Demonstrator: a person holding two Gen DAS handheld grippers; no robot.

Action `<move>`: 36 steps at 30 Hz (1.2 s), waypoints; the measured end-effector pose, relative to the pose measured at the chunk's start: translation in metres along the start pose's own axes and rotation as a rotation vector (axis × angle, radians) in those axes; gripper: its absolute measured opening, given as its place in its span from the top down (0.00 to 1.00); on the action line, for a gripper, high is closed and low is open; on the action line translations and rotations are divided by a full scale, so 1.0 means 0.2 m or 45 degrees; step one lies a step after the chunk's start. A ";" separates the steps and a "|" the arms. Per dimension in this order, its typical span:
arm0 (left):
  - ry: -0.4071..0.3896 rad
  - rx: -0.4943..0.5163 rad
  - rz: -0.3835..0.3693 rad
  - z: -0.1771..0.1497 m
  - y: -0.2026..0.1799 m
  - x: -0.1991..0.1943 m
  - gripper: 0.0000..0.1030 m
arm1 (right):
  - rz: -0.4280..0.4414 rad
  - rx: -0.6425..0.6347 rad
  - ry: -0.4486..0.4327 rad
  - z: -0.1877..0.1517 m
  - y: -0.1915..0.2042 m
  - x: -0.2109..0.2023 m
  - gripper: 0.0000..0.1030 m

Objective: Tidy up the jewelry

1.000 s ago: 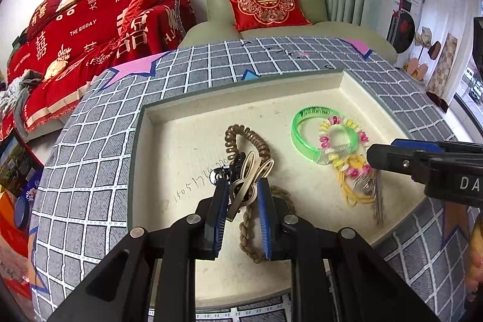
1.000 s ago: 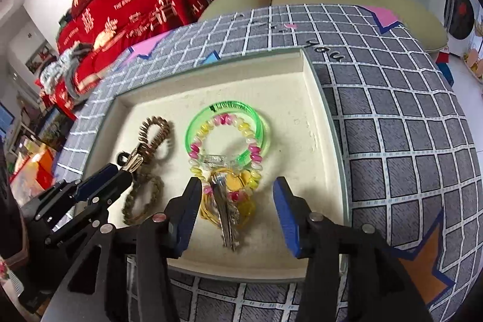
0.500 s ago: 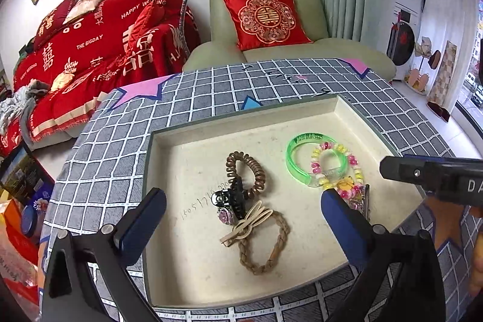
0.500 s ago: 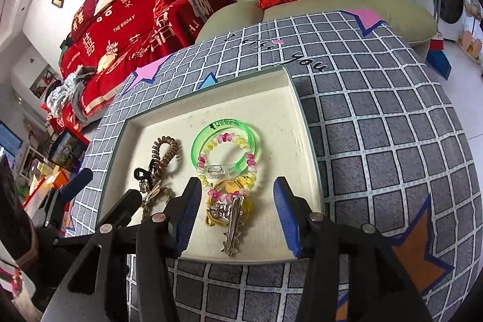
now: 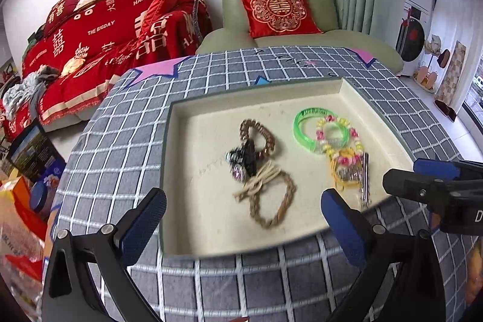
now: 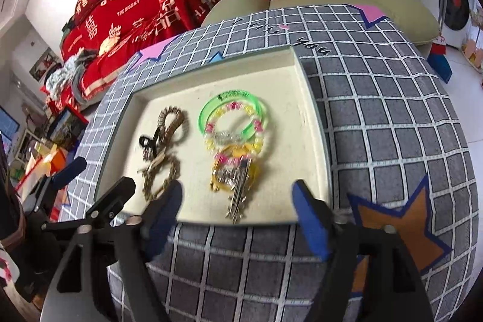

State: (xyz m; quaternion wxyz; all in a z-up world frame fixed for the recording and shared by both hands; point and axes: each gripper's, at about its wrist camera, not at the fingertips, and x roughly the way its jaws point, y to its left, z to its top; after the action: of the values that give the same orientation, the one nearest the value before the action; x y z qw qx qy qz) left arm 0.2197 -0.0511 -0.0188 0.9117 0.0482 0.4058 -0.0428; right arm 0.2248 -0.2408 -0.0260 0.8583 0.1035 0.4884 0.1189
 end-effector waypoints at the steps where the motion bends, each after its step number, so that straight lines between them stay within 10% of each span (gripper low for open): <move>1: 0.007 -0.004 0.006 -0.02 0.00 -0.01 0.00 | -0.001 -0.006 0.003 -0.02 0.01 -0.01 0.21; 30: 0.012 -0.132 0.001 -0.48 0.08 -0.44 0.00 | -0.166 -0.029 -0.053 -0.51 0.09 -0.29 0.15; 36: 0.001 -0.149 0.013 -0.58 0.10 -0.53 0.00 | -0.220 -0.067 -0.122 -0.61 0.14 -0.38 0.00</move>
State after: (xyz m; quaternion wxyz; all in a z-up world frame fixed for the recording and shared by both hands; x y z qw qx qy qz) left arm 0.0661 -0.0130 -0.0160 0.9130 -0.0031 0.4076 -0.0142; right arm 0.0780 -0.2293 -0.0164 0.8901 0.0442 0.4506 0.0522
